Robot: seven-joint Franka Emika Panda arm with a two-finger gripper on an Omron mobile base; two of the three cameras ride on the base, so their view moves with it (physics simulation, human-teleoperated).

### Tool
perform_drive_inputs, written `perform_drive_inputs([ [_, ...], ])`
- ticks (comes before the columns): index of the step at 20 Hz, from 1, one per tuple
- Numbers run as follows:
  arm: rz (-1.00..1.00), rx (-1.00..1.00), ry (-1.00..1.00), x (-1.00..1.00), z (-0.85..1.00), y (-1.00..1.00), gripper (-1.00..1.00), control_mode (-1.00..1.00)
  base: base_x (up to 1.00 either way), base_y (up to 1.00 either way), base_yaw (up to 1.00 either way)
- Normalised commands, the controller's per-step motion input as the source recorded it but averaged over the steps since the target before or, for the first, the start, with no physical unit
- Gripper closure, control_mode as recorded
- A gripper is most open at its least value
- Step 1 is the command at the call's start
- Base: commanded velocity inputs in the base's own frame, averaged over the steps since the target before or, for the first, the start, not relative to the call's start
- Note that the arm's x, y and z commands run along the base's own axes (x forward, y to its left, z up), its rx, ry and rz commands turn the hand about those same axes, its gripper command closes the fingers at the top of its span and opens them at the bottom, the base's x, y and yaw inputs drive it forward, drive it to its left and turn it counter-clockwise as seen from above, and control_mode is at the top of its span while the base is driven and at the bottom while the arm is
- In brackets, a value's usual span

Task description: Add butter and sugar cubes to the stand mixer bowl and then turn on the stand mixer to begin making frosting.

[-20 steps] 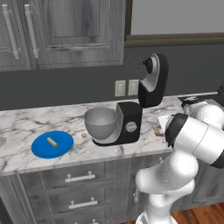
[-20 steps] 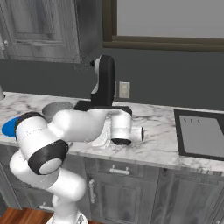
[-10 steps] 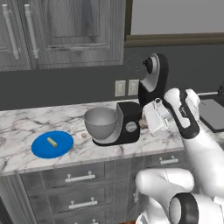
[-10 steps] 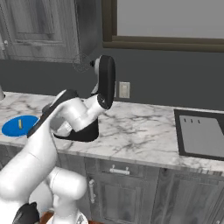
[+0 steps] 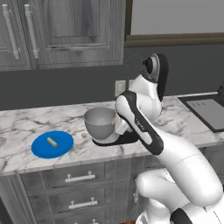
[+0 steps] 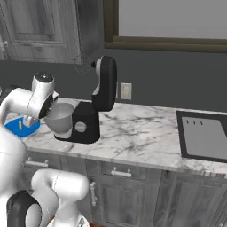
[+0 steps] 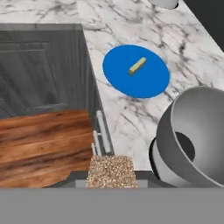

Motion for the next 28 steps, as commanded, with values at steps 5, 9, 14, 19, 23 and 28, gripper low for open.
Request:
perform_drive_inputs([
  [5,-0.06,-0.27,0.27,0.80,0.02,0.50,1.00,-1.00,0.00,0.00,0.00],
  [9,-0.07,-0.18,0.20,0.79,0.00,0.14,1.00,-1.00,0.00,0.00,0.00],
  [14,-0.08,-0.14,0.04,0.70,-0.20,0.00,1.00,-1.00,0.00,0.00,0.00],
  [19,-0.03,-0.06,-0.03,0.40,-0.46,0.00,1.00,-1.00,0.00,0.00,0.00],
  [23,0.00,0.00,-0.16,0.15,-0.44,-0.03,1.00,-1.00,0.00,0.00,0.00],
  [28,0.00,0.00,-0.21,0.06,-0.37,-0.17,1.00,-1.00,0.00,0.00,0.00],
])
